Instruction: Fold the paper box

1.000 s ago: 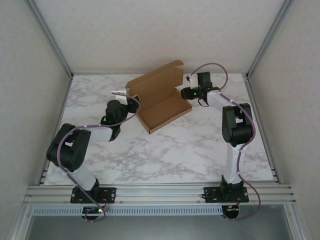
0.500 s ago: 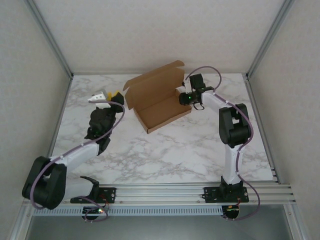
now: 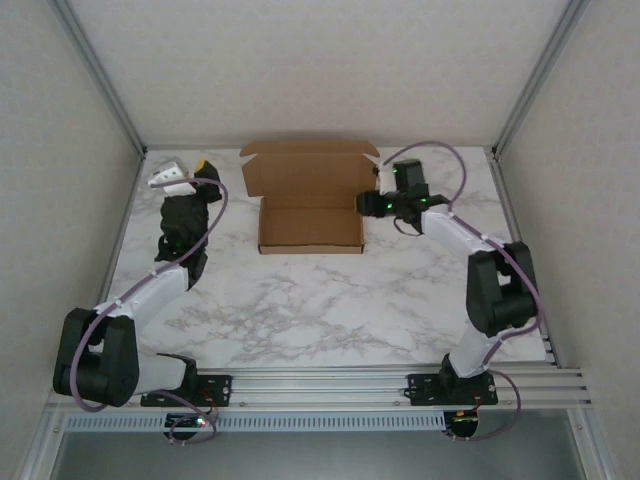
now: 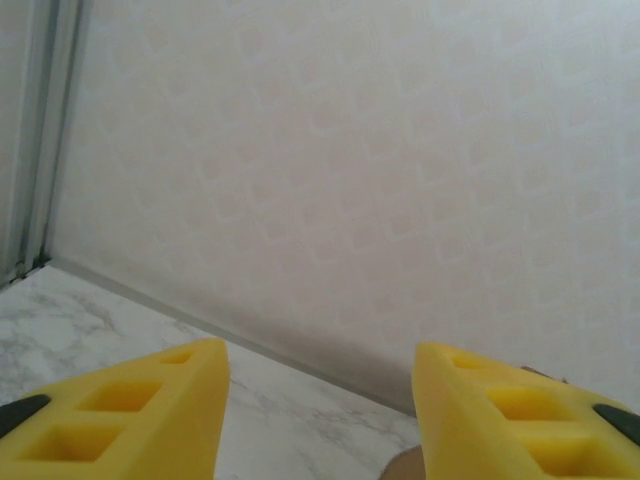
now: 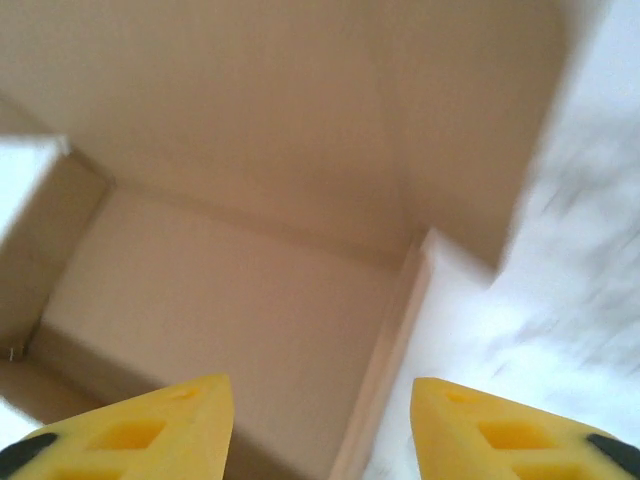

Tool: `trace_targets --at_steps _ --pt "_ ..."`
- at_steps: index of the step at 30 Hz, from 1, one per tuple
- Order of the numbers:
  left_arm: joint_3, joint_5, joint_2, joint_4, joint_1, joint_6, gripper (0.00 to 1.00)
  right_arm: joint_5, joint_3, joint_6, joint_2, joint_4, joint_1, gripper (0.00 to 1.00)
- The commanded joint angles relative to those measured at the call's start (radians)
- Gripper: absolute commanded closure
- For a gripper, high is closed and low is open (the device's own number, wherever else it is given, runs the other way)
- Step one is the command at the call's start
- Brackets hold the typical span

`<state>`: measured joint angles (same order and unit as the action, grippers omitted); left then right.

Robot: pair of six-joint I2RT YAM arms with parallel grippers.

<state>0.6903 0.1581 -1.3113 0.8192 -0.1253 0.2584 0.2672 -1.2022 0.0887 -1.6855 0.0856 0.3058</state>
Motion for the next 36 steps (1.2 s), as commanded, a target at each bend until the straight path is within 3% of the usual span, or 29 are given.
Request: trace_targets --at_steps 1,4,9,19,24,29,36 --pt "0.055 -0.215 -0.038 0.092 0.054 -0.021 0.47 0.046 0.043 -0.185 0.036 -0.285 -0.054 0.45" --pt "0.135 -0.279 -0.11 0.083 0.1 0.003 0.46 0.097 0.069 -0.344 0.017 -0.432 -0.072 0.38" --pt "0.241 -0.349 -0.231 0.114 0.146 0.07 0.47 0.139 -0.024 -0.436 -0.077 -0.462 -0.091 0.35" --pt "0.386 -0.444 -0.393 0.136 0.184 0.115 0.51 0.222 -0.097 -0.537 -0.151 -0.449 -0.109 0.38" --pt "0.401 -0.525 -0.42 0.164 0.208 0.123 0.53 0.356 -0.088 -0.525 -0.153 -0.49 -0.149 0.39" --pt "0.411 -0.588 -0.437 0.172 0.223 0.127 0.54 0.459 -0.152 -0.515 -0.173 -0.444 -0.159 0.43" --pt "0.399 -0.612 -0.427 0.157 0.228 0.122 0.55 0.502 -0.211 -0.498 -0.207 -0.408 -0.16 0.57"
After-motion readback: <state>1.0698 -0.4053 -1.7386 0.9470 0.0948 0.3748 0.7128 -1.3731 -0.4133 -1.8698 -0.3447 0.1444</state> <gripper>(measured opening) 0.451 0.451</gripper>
